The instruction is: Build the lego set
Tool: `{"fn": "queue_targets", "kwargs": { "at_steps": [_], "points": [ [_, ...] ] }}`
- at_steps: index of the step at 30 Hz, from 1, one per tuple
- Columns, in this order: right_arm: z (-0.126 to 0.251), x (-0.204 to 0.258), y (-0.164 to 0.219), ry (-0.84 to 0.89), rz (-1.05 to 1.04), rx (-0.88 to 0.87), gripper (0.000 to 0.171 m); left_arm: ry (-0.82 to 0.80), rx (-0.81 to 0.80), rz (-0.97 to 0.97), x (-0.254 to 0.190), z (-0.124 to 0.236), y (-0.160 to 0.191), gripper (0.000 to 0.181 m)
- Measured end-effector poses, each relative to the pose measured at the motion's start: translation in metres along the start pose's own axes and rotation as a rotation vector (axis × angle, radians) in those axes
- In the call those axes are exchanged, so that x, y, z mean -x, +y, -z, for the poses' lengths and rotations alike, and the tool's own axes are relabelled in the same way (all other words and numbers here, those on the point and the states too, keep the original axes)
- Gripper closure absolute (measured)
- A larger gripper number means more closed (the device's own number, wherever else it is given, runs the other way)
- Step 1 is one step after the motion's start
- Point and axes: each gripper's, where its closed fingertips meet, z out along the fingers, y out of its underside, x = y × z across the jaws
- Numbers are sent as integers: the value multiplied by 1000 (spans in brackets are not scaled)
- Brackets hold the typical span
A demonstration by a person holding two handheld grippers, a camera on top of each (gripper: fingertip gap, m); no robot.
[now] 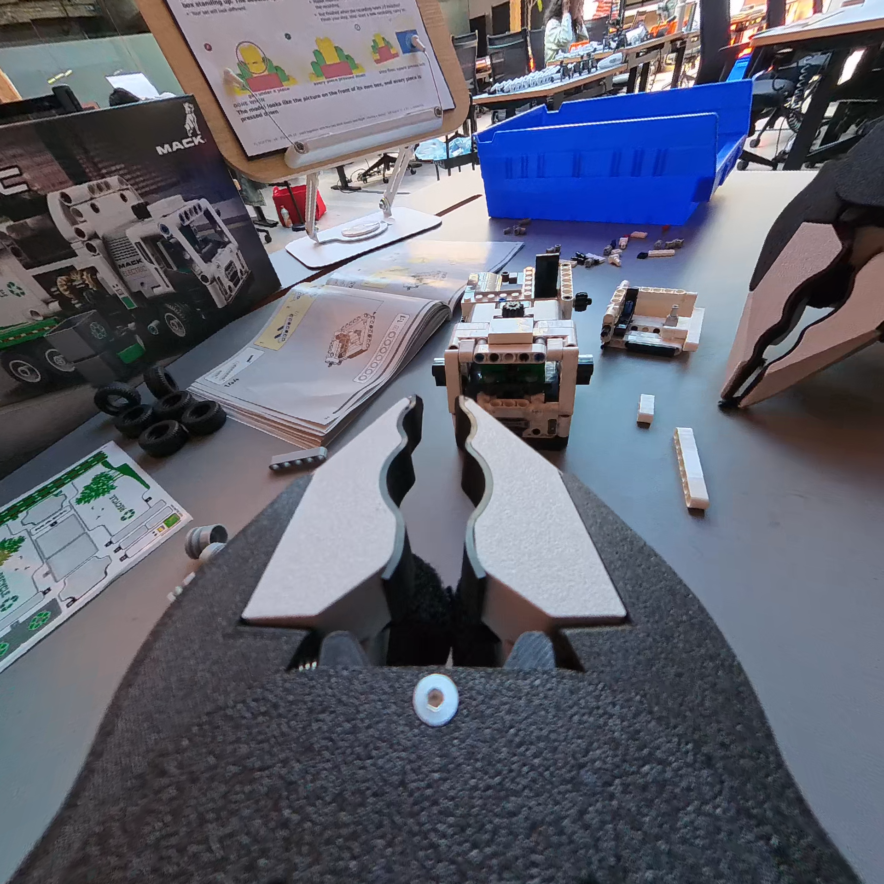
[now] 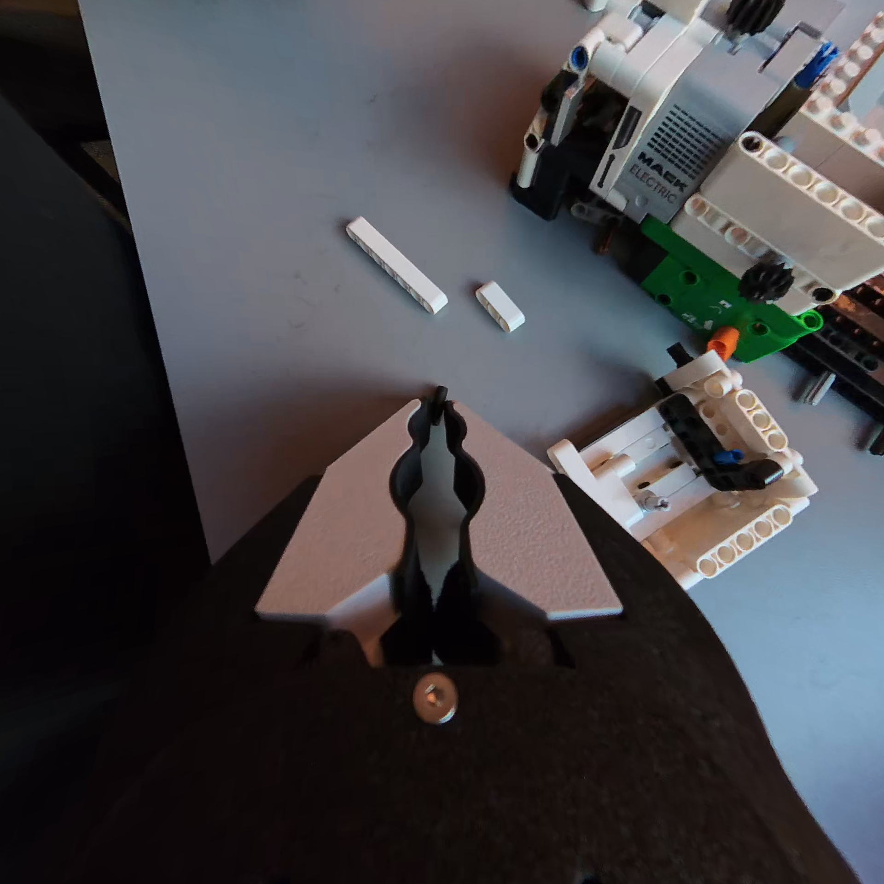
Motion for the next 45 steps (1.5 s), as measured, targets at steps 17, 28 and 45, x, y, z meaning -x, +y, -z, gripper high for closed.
{"fn": "queue_targets", "kwargs": {
  "at_steps": [17, 28, 45],
  "points": [
    [-8, -33, -40, 65, 77, -23, 152, -17, -2, -89, -8, 1, 0, 169],
    [-29, -29, -34, 85, 359, 103, 163, 291, -22, 389, -74, -3, -29, 164],
    [21, 4, -123, 644, 687, -447, 164, 545, -78, 829, -106, -10, -41, 175]
  ]
}}
